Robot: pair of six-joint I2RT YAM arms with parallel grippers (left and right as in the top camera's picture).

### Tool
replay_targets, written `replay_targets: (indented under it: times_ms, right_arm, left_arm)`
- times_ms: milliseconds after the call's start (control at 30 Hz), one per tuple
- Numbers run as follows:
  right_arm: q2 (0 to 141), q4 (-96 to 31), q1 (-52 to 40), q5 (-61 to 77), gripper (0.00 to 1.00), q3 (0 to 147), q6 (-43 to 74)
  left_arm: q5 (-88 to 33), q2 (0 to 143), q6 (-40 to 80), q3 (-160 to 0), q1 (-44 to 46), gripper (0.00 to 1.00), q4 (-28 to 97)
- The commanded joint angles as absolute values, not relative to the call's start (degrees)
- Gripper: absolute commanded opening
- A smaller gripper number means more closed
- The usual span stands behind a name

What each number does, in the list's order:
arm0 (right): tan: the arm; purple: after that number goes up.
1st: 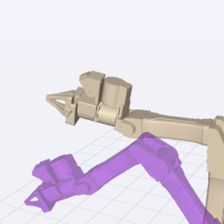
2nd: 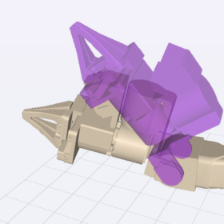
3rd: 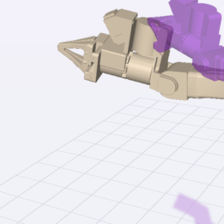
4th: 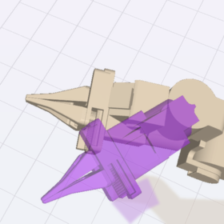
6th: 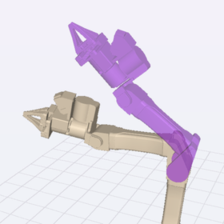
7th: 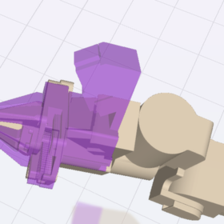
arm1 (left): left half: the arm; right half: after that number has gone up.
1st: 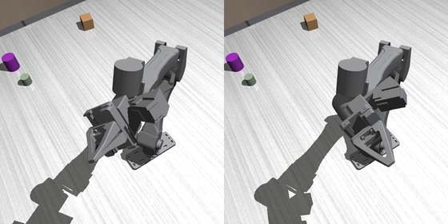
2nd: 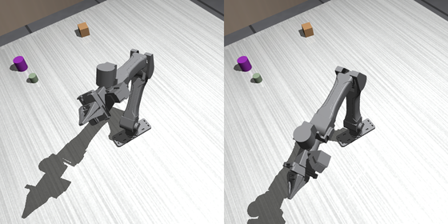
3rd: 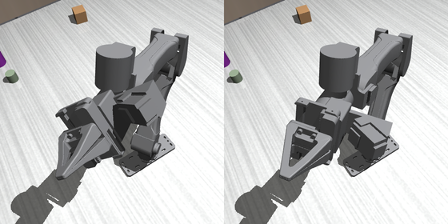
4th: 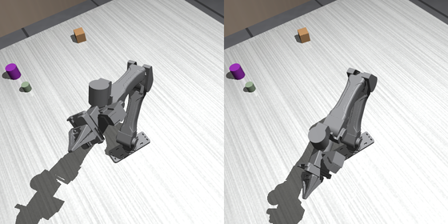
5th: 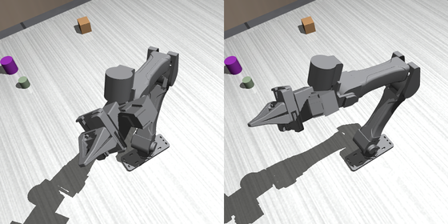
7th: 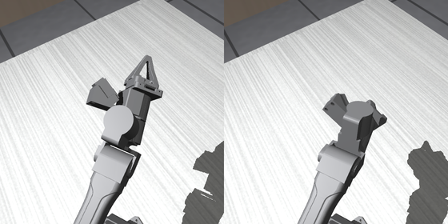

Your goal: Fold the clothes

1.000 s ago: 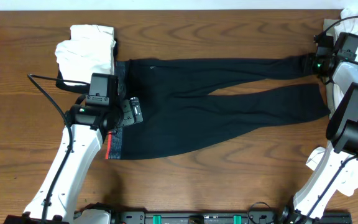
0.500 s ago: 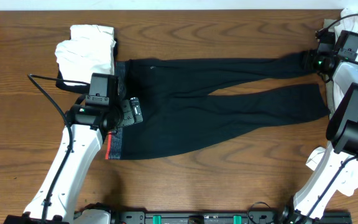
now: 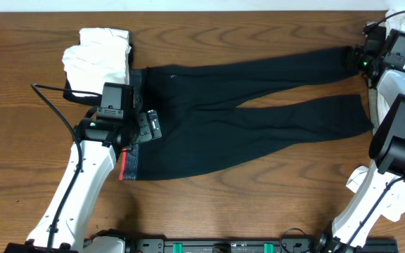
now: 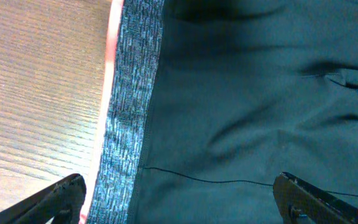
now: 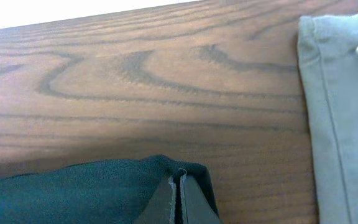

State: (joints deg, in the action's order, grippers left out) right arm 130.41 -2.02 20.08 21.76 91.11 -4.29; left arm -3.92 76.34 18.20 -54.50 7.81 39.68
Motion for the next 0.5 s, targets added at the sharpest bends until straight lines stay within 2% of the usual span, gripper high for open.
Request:
replay_targets:
  times_ms: [0, 467]
  right_arm:
    - [128.4, -1.4, 20.1, 19.4, 0.01, 91.6, -3.7]
    - [134.2, 6.9, 18.3, 16.7, 0.01, 91.6, -4.8]
  left_arm:
    - [-3.6, 76.2, 18.3, -55.4, 7.7, 0.98, 39.8]
    - [-3.6, 76.2, 18.3, -55.4, 7.7, 0.98, 39.8]
